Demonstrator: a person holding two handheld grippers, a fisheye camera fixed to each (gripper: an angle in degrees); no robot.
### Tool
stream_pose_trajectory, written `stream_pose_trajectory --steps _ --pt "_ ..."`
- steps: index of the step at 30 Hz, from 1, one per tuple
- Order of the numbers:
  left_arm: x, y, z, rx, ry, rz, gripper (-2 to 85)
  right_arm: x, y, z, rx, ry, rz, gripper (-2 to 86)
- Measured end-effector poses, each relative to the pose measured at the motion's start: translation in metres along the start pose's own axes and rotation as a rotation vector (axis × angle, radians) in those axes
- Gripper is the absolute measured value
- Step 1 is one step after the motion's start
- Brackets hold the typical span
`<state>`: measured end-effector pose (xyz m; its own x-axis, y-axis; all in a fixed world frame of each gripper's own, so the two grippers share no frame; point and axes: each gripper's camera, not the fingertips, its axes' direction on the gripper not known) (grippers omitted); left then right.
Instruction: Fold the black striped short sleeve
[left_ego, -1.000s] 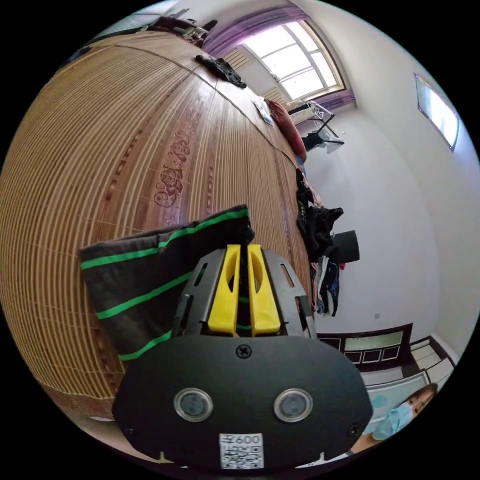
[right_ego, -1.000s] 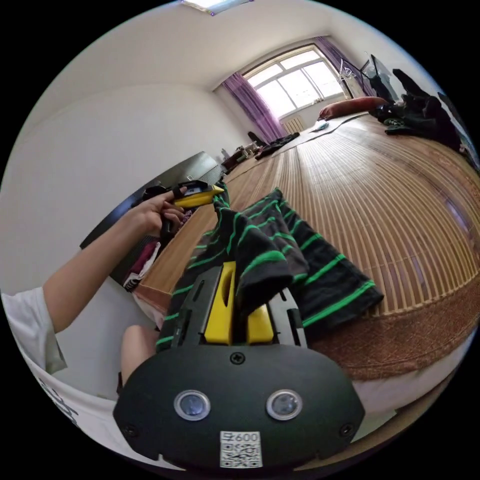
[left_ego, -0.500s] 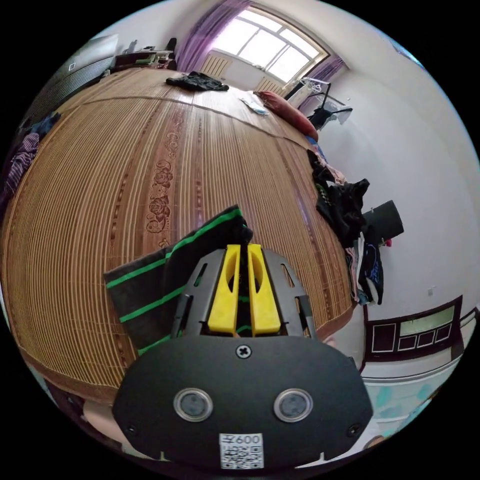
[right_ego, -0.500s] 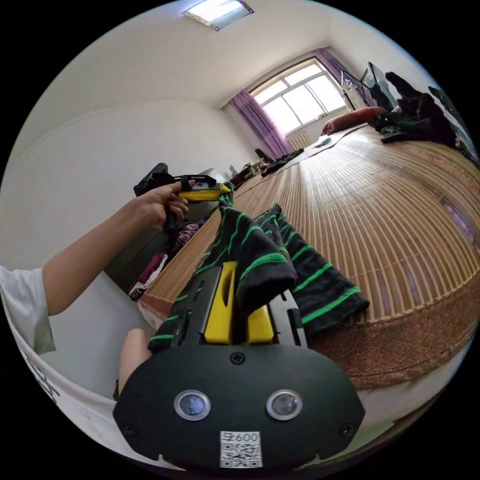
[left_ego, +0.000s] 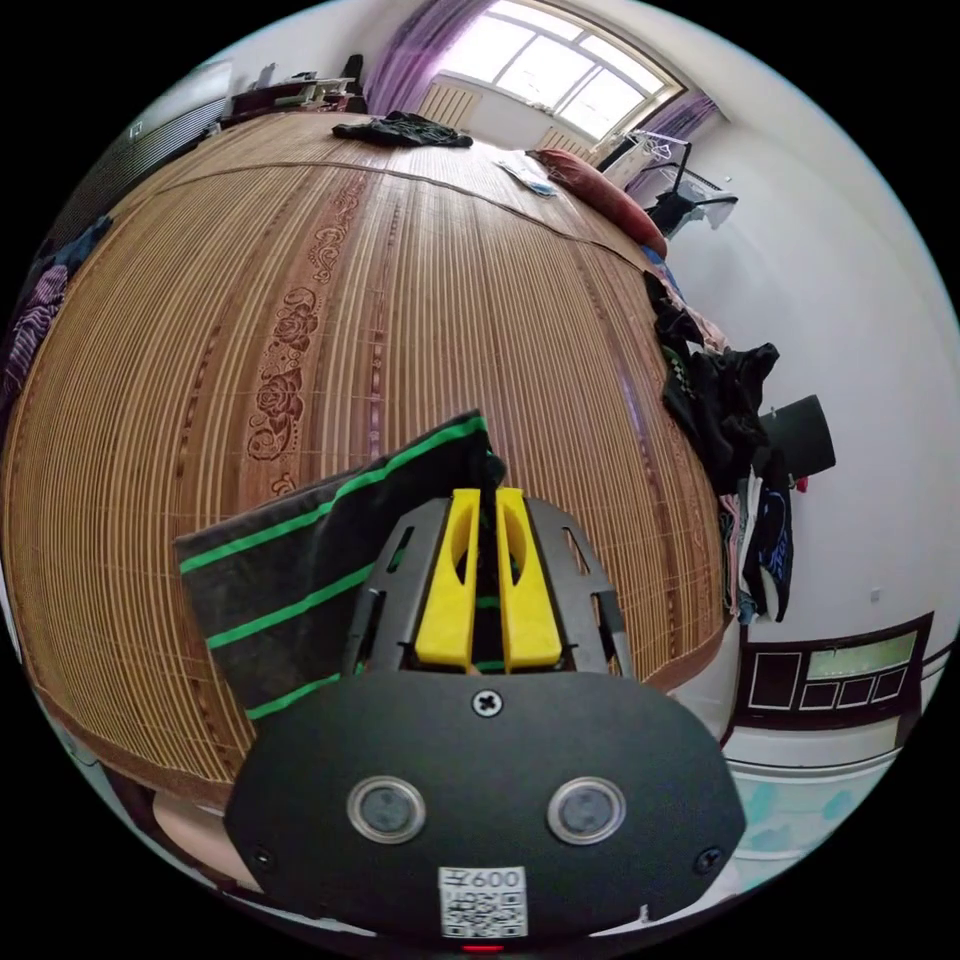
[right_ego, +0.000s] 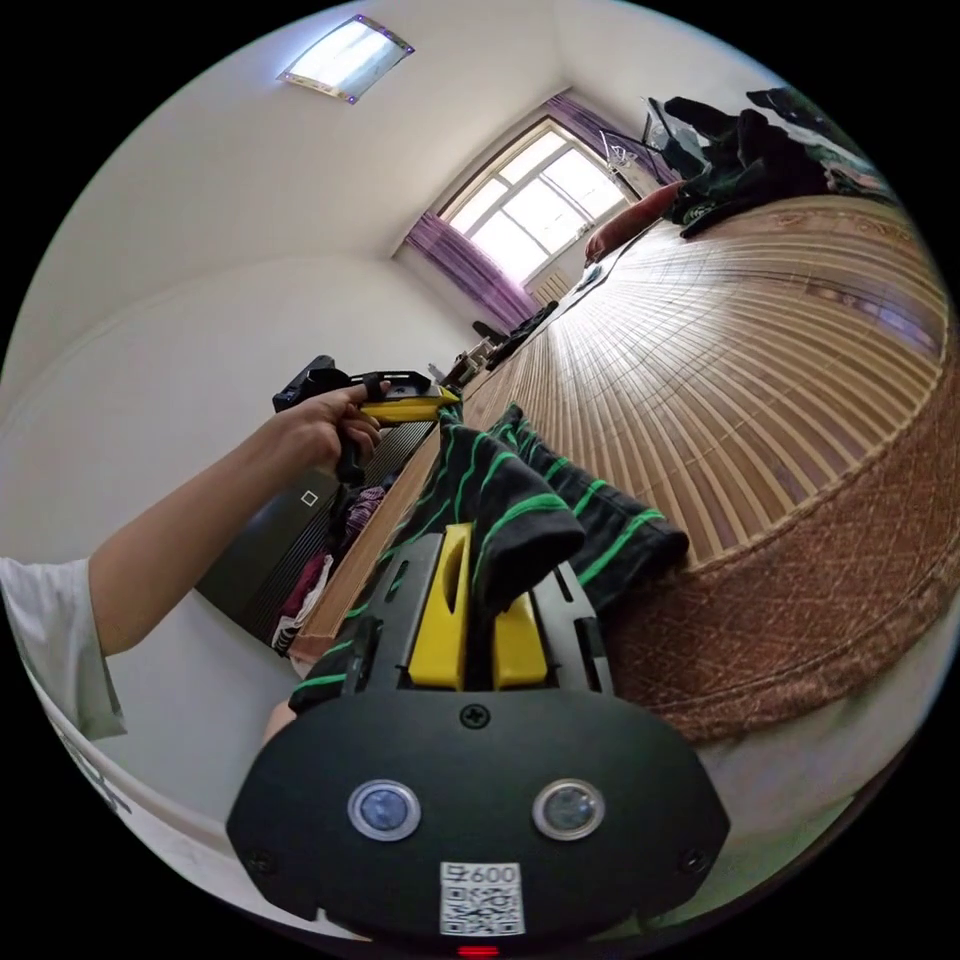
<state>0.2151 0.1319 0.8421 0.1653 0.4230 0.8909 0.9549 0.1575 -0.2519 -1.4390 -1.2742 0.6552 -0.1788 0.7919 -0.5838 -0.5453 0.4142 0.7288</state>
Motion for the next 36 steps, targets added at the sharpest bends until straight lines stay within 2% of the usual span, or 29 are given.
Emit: stream_pose_trajectory --steps 6,11,19,22,24,25,30,34,36 --pt "0.013 0.011 -0.002 0.034 0.011 0.022 2.3 -0.06 0.008 0.008 0.008 0.129 -0.145 -0.7" --pt "0.016 0.021 0.003 0.052 -0.01 0.03 2.7 -0.077 0.021 0.019 0.019 0.119 -0.12 -0.7" --pt "0.0 0.03 0.061 0.018 0.035 -0.043 5.0 -0.103 0.05 0.047 -0.017 0.155 -0.143 -0.7" --pt "-0.009 0.041 0.063 0.122 0.189 -0.132 6.4 -0.114 0.064 0.054 -0.022 0.173 -0.183 -0.7" --pt "-0.004 0.047 0.037 0.243 0.258 -0.104 6.6 -0.121 0.074 0.051 -0.007 0.241 -0.206 -0.7" --pt "-0.001 0.048 0.03 0.25 0.255 -0.077 6.5 -0.122 0.076 0.049 0.001 0.263 -0.211 -0.8" --pt "-0.006 0.079 -0.021 0.225 0.114 0.241 4.8 -0.112 0.086 0.047 -0.046 0.348 -0.171 -0.8" --pt "-0.056 0.113 -0.03 0.144 -0.103 0.283 4.4 -0.105 0.103 0.045 -0.053 0.332 -0.095 -0.9" --pt "-0.091 0.14 -0.034 0.118 -0.215 0.309 4.1 -0.11 0.121 0.036 0.0 0.464 -0.062 -0.9"
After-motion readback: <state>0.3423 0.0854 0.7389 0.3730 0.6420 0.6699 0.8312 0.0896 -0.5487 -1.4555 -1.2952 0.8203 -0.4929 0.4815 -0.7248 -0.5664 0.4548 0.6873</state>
